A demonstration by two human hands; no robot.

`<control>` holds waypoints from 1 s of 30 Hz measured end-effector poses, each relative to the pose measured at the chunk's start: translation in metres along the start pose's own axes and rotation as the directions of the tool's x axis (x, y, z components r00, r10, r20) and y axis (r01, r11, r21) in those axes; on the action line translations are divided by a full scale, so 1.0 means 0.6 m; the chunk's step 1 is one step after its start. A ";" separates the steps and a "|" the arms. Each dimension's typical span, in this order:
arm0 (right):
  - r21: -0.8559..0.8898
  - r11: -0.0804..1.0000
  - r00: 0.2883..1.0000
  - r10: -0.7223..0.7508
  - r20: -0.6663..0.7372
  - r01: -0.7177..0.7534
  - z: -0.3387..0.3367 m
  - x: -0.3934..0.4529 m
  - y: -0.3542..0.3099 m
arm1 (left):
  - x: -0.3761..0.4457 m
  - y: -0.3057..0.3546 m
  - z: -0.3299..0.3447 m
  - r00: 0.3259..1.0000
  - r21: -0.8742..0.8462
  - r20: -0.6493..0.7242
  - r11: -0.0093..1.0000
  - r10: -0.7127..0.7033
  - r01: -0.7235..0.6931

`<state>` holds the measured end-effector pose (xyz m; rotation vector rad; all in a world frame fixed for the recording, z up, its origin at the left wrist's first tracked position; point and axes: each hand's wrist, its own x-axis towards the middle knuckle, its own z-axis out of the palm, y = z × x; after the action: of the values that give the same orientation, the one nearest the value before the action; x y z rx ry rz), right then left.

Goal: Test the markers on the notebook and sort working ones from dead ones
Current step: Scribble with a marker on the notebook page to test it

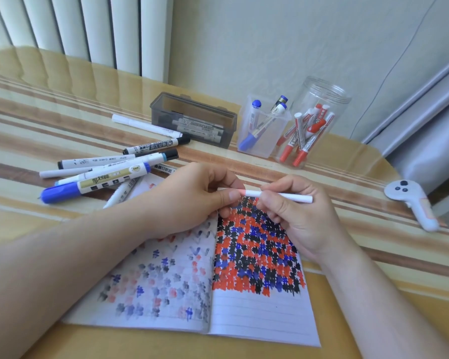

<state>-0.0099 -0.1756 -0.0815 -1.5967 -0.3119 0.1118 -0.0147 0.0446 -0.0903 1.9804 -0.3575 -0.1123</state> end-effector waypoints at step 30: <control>0.219 0.962 0.919 0.230 -0.320 -0.164 -0.065 -0.029 0.003 | -0.011 0.003 0.012 0.991 0.353 0.070 0.927 0.110 -0.128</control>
<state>-0.0160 -0.2178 -0.0834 -1.4251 0.1308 0.0156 -0.0233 0.0396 -0.0922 2.3117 -0.5619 -0.0185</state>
